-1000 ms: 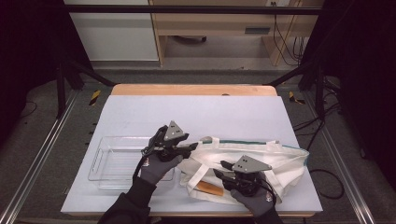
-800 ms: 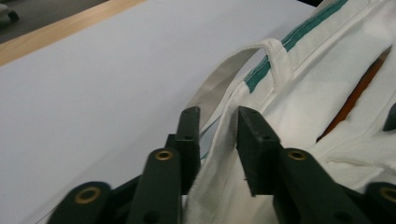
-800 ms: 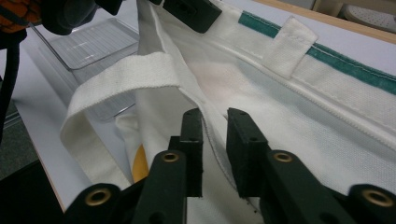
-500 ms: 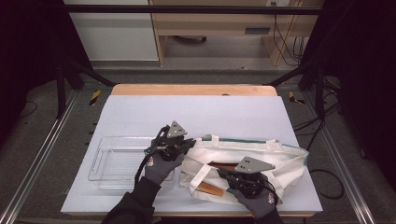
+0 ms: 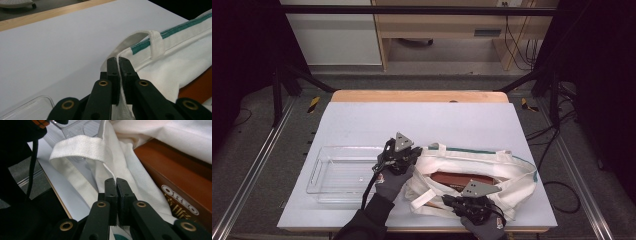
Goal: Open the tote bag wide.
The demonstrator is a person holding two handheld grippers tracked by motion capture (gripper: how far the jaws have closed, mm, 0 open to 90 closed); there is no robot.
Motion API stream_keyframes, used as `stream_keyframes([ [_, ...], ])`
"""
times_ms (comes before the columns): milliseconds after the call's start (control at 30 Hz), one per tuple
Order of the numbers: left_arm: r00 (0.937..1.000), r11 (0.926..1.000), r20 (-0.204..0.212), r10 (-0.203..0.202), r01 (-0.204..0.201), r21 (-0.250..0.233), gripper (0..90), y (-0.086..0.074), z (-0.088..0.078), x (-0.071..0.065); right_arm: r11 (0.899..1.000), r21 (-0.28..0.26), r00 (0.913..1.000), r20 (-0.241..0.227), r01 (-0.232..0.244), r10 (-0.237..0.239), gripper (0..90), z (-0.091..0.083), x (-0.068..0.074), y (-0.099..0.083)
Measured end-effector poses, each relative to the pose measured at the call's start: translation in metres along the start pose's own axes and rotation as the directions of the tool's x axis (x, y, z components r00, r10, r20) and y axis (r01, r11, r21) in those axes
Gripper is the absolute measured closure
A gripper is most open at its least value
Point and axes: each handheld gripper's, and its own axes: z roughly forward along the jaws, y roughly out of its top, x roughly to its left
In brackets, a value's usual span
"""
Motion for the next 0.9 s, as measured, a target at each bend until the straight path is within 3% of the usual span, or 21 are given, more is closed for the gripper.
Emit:
stream_keyframes([
  [300, 1.0000, 0.9998, -0.007, -0.003, 0.003, 0.019, 85.6, -0.003, 0.004, -0.001, 0.998, 0.065, 0.9997, 0.026, -0.002, 0.000, 87.8, 0.020, -0.005, -0.011],
  [467, 1.0000, 0.9999, -0.003, -0.009, 0.009, 0.004, 82.9, -0.003, 0.003, 0.000, 0.998, 0.070, 0.9996, 0.029, -0.004, 0.002, 87.2, 0.023, -0.006, -0.015],
  [567, 1.0000, 1.0000, 0.001, 0.002, -0.002, -0.009, 75.8, -0.003, -0.001, -0.001, 0.998, 0.055, 0.9999, 0.010, -0.003, 0.002, 79.3, 0.021, -0.006, -0.013],
  [667, 0.9999, 0.9992, 0.011, 0.008, -0.008, -0.040, 67.4, 0.000, -0.011, -0.002, 1.000, 0.023, 0.9999, 0.006, 0.014, -0.015, 66.9, 0.010, -0.003, -0.007],
  [733, 0.9995, 0.9980, 0.017, 0.025, -0.024, -0.058, 63.5, 0.003, -0.021, -0.003, 1.000, -0.021, 0.9996, 0.020, 0.021, -0.020, 64.1, -0.002, -0.002, 0.000],
  [833, 0.9986, 0.9942, 0.029, 0.043, -0.040, -0.100, 62.6, 0.006, -0.037, -0.008, 0.995, -0.100, 0.9981, 0.060, 0.019, -0.013, 65.6, -0.028, -0.007, 0.008],
  [900, 0.9974, 0.9912, 0.036, 0.063, -0.058, -0.119, 66.2, 0.007, -0.045, -0.016, 0.991, -0.136, 0.9933, 0.116, 0.019, -0.003, 71.5, -0.046, -0.013, 0.011],
])
